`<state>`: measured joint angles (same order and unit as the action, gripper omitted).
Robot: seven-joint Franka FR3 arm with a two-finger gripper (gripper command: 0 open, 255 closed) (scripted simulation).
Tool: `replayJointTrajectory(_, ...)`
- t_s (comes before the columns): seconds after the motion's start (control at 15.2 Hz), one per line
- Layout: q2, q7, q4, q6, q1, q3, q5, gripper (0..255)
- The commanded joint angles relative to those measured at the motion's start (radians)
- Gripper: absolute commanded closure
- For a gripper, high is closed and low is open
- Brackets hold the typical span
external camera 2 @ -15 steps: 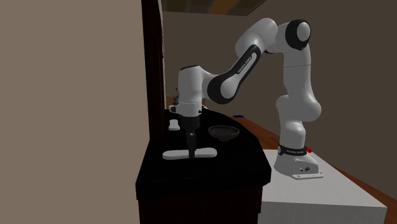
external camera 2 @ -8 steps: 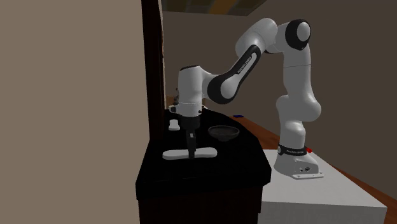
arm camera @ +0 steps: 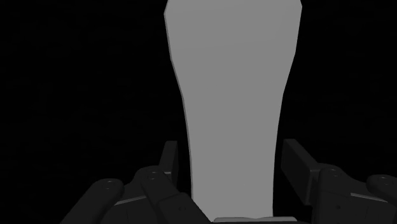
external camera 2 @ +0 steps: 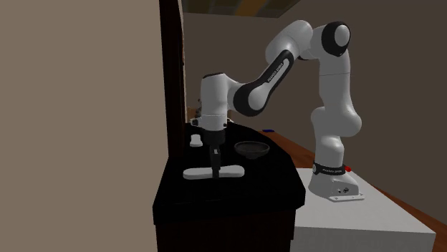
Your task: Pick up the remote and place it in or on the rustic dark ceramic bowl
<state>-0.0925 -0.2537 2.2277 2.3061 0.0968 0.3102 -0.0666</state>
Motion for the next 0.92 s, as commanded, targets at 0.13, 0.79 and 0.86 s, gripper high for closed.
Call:
replayJointTrajectory(0.13, 0.03, 0.01, -0.016, -0.044, -0.001, 0.002, 0.014, 255)
replayJointTrajectory(0.79, 0.101, 0.034, -0.079, -0.174, -0.004, 0.002, 0.045, 255)
replayJointTrajectory(0.86, 0.107, 0.036, -0.087, -0.187, -0.004, 0.002, 0.047, 255)
